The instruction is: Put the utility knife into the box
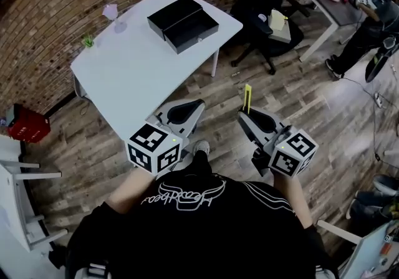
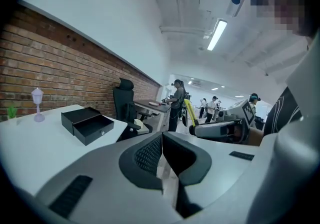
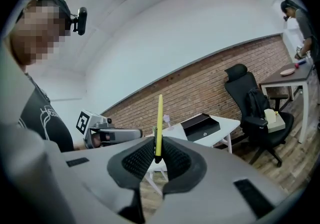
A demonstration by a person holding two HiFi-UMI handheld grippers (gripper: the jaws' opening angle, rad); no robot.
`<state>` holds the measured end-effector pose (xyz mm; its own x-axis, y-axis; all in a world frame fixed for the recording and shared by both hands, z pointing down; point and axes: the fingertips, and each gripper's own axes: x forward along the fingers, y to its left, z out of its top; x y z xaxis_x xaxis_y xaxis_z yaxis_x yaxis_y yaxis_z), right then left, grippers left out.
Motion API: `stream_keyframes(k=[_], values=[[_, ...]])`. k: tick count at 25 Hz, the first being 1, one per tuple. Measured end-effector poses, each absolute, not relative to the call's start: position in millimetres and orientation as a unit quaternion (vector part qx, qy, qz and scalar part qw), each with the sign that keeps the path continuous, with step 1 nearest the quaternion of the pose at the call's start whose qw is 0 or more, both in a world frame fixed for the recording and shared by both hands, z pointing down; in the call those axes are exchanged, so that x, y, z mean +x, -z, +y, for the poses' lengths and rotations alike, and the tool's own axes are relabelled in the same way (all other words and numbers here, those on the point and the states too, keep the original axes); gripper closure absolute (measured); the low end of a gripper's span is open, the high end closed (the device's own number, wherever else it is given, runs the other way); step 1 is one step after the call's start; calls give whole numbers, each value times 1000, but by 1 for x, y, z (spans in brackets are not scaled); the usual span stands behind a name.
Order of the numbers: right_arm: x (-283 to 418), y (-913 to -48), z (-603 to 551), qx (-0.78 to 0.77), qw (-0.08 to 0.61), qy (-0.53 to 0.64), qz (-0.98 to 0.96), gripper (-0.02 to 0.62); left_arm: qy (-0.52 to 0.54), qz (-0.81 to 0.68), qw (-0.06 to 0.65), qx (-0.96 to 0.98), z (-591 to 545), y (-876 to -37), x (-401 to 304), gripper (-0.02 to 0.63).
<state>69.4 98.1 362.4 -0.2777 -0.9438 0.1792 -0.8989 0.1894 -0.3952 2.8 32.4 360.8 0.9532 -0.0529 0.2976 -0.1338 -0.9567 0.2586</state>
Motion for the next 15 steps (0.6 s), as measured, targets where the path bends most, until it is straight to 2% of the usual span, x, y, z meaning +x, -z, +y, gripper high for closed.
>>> stream_keyframes(k=[8,15], values=[[122,-373,-36,-584,15,234,777,545,-152,-85,158,972,-107,-375,45,575],[155,-389,-88,-587,-77,215,777,545,-161,-108,168,967,-155,-387,58,575]])
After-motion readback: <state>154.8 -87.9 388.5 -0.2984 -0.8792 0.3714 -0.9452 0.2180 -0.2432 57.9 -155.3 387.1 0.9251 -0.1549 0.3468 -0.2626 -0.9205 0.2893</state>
